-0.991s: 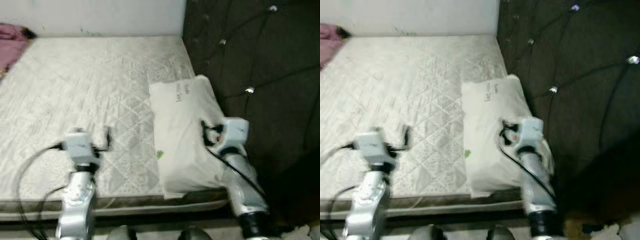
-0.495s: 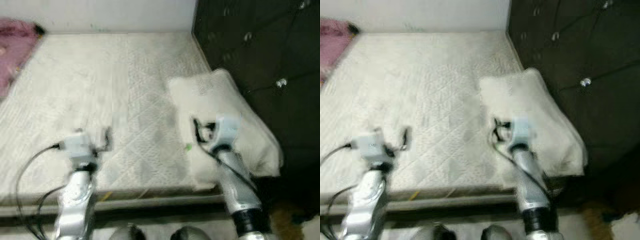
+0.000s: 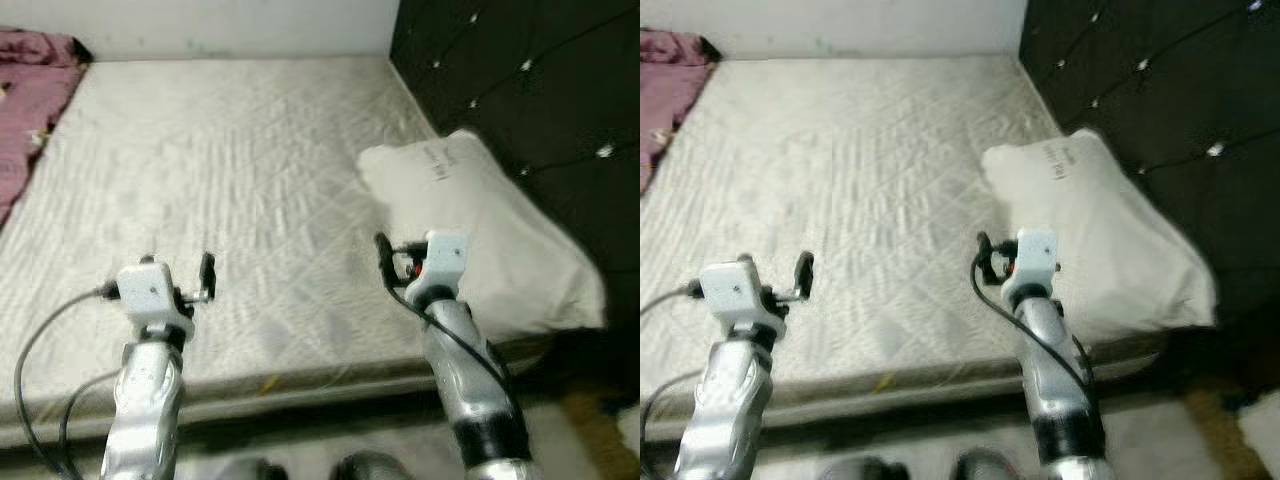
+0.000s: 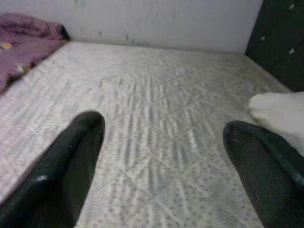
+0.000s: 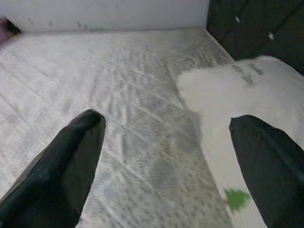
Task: Clean up the room
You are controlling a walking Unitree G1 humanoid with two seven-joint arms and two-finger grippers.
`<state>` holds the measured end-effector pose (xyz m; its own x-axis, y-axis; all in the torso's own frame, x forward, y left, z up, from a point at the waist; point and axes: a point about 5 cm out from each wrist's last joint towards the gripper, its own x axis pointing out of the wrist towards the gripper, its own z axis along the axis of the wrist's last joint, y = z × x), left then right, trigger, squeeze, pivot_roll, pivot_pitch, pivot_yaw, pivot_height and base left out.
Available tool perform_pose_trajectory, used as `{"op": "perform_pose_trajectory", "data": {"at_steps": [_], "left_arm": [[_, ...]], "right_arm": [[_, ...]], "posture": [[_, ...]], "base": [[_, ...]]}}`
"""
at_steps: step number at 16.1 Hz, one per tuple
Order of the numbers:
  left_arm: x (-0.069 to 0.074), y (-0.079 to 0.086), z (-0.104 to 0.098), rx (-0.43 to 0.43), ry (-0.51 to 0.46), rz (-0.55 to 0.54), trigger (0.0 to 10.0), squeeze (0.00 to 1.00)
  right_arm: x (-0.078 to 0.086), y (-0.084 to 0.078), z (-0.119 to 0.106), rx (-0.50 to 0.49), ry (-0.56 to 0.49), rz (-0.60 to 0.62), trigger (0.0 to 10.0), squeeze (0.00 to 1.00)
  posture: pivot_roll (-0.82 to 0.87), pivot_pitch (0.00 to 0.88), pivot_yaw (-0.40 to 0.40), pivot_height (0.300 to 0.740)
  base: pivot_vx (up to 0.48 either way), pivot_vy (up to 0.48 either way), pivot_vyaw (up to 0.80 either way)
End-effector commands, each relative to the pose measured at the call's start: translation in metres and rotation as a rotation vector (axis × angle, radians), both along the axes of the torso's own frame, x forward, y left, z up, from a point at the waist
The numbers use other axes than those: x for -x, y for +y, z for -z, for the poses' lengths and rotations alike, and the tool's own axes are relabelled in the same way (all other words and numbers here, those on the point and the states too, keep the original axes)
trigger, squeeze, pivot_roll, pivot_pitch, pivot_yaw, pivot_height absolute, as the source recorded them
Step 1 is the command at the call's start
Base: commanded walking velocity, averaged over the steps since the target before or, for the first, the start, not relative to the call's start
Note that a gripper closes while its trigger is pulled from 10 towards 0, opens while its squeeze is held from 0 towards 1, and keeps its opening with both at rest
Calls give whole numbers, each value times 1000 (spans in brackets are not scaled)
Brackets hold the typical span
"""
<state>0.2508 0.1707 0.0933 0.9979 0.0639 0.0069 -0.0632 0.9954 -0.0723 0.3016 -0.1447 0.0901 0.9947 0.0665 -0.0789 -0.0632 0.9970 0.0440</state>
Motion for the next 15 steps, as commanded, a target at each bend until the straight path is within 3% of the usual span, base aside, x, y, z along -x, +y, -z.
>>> {"op": "perform_pose_trajectory", "data": {"at_steps": [1,15], "left_arm": [[0,3,0,-18,4,0,10000,0],[-4,2,-2,-16,-5,8,10000,0]], "right_arm": [[-2,0,-2,-4,-8,2,10000,0],[-6,1,-2,3,-9,0,10000,0]], "posture": [[-51,59,-15,740],[-52,55,-14,740]], "base": [[0,480,0],[0,480,0]]}}
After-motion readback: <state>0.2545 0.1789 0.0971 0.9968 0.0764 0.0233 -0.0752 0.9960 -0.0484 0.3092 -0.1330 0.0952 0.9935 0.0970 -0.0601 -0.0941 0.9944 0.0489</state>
